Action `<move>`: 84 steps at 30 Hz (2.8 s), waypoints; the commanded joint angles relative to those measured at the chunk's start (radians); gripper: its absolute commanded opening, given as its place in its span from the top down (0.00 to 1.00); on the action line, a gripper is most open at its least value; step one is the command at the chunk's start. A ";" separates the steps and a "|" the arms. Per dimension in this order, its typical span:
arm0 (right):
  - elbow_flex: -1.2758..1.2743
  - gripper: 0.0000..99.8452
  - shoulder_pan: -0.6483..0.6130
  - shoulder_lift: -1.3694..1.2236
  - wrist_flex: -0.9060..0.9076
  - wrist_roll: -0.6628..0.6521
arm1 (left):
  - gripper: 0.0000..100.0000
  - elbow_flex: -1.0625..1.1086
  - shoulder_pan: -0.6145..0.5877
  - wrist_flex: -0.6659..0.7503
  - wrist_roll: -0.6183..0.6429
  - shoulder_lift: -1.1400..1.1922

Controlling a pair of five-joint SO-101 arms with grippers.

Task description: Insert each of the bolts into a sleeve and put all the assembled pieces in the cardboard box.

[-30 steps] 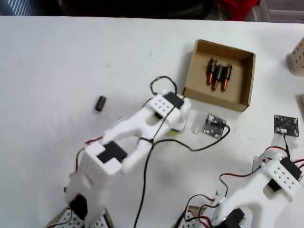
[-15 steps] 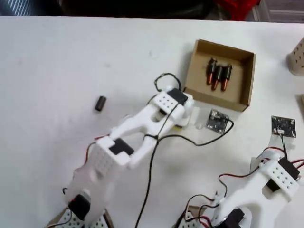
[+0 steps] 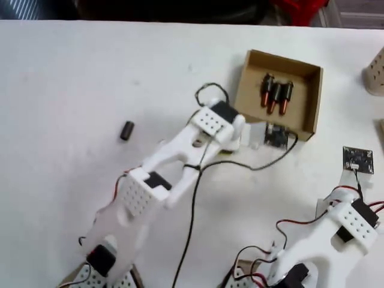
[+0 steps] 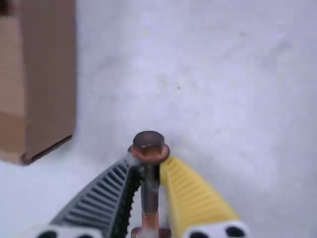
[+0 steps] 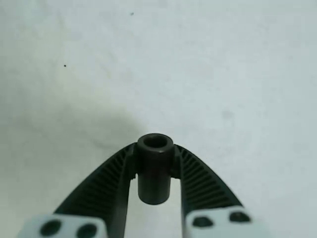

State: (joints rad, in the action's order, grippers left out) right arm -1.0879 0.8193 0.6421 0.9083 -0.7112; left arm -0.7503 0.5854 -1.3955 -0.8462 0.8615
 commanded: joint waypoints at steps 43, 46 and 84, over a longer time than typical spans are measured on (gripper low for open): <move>0.008 0.98 -0.960 0.027 -0.414 0.687 | 0.98 -0.927 -0.337 -0.391 0.681 0.035; 0.000 0.98 -0.986 0.025 -0.447 0.710 | 0.98 -0.927 -0.335 -0.390 0.684 0.033; -0.166 0.98 -1.293 0.027 -0.777 0.684 | 0.98 1.530 -0.381 0.621 0.684 -1.791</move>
State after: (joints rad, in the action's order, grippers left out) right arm -1.2229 -0.3805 0.6406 0.2593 -0.0176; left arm 0.7104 0.2340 -0.8661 -0.1726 -0.8462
